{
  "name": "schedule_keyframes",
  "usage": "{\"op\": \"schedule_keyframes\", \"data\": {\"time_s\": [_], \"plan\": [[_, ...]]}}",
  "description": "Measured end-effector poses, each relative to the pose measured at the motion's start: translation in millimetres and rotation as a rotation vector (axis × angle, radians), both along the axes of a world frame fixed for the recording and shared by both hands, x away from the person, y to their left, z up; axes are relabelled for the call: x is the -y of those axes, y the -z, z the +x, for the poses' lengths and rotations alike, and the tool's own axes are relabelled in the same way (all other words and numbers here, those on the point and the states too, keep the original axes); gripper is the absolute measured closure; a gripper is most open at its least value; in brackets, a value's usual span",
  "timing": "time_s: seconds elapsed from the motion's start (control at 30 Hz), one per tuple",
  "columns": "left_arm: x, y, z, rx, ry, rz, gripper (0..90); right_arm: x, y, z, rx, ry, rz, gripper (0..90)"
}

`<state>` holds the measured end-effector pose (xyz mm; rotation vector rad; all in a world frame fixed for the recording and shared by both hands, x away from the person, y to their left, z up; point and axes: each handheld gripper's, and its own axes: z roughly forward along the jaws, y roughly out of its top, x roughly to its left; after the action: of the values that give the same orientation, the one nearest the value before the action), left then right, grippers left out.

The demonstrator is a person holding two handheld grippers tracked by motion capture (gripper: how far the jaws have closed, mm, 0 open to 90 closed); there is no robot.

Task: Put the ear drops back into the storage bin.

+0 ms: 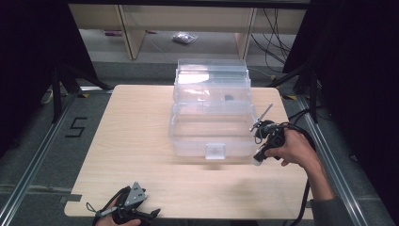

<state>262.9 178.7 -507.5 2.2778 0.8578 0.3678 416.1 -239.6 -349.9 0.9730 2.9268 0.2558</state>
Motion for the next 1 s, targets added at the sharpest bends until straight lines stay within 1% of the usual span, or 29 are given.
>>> {"op": "schedule_keyframes", "data": {"time_s": [0.03, 0.07, 0.1, 0.13, 0.17, 0.2, 0.23, 0.27, 0.3, 0.33, 0.37, 0.4, 0.5, 0.53, 0.57, 0.63, 0.67, 0.77, 0.8, 0.83, 0.87, 0.93, 1.0], "plan": [[-0.1, 0.1, 0.0, -0.001, 0.003, 0.003, 15.1, -0.8, -1.5, 0.2, -0.006, 0.006, 0.0, 60.1], [-0.2, 0.1, 0.0, -0.002, 0.004, 0.004, 15.2, -1.8, -3.7, 1.2, -0.007, -0.002, 0.004, 60.1], [0.0, 0.5, 0.3, 0.002, -0.003, 0.011, 15.1, -2.3, -5.3, 2.5, -0.007, -0.008, 0.005, 60.1], [0.4, 0.6, 0.2, 0.007, -0.008, 0.011, 15.1, -3.9, -9.9, 3.2, -0.007, -0.007, -0.002, 60.1], [0.1, 0.2, 0.0, -0.001, 0.001, 0.001, 15.1, -4.4, -11.7, 4.6, -0.002, -0.003, 0.005, 60.1], [0.5, 0.5, 0.0, 0.004, -0.006, 0.011, 15.1, -5.6, -15.7, 6.4, 0.008, 0.002, -0.001, 60.1], [0.4, 0.6, -0.1, 0.006, -0.006, 0.013, 15.1, -6.5, -18.4, 9.3, 0.019, -0.015, -0.01, 60.1], [-0.2, 0.4, 0.2, -0.004, 0.004, 0.004, 15.1, -8.3, -20.6, 10.0, 0.003, -0.001, 0.014, 60.1], [-0.3, 0.1, 0.2, 0.001, 0.002, 0.002, 15.1, -10.0, -23.5, 11.0, 0.002, 0.009, 0.01, 60.1], [-0.1, 0.1, 0.1, 0.001, -0.002, -0.002, 15.1, -11.3, -27.0, 14.9, 0.008, -0.013, 0.013, 60.1], [-0.2, 0.0, 0.0, 0.0, 0.001, 0.0, 15.1, -13.3, -29.7, 16.0, 0.013, 0.007, 0.005, 60.1], [-0.4, 0.0, 0.0, -0.001, 0.004, 0.004, 15.1, -14.6, -32.4, 19.1, 0.013, -0.003, 0.008, 60.1], [-0.3, -0.1, 0.1, 0.001, -0.001, -0.002, 15.1, -20.0, -36.9, 25.3, 0.017, 0.015, 0.005, 60.1], [-0.3, -0.2, 0.0, 0.001, 0.001, -0.001, 15.1, -20.0, -37.7, 30.0, 0.028, -0.011, 0.002, 60.1], [-0.5, -0.2, -0.1, -0.001, 0.005, 0.002, 15.1, -21.6, -38.0, 30.7, 0.023, 0.016, 0.007, 60.1], [-0.7, -0.3, 0.1, 0.0, 0.005, 0.003, 15.1, -24.4, -40.3, 36.9, 0.028, 0.018, -0.003, 60.1], [-0.1, -0.1, -0.3, 0.001, -0.002, -0.009, 15.1, -25.5, -40.9, 40.4, 0.023, 0.012, -0.012, 60.1], [-0.4, -0.2, -0.2, -0.001, 0.006, 0.001, 15.1, -28.5, -39.2, 49.8, 0.033, 0.032, -0.002, 60.1], [-0.6, -0.3, -0.1, -0.001, 0.006, 0.002, 15.1, -29.5, -38.1, 54.8, 0.03, 0.03, -0.004, 60.1], [-0.1, -0.1, -0.3, 0.001, -0.001, -0.007, 15.1, -30.6, -37.5, 57.4, 0.032, 0.027, -0.002, 60.1], [-0.1, -0.3, -0.3, 0.0, 0.0, -0.009, 15.2, -31.9, -36.2, 59.4, 0.024, 0.045, -0.005, 60.1], [-0.3, -0.4, -0.6, -0.006, 0.013, -0.004, 15.1, -34.0, -30.5, 67.4, 0.019, 0.065, -0.016, 60.1], [-0.3, -0.3, -0.3, -0.002, 0.01, 0.002, 15.1, -36.0, -25.1, 73.3, 0.013, 0.08, -0.021, 60.1]]}}
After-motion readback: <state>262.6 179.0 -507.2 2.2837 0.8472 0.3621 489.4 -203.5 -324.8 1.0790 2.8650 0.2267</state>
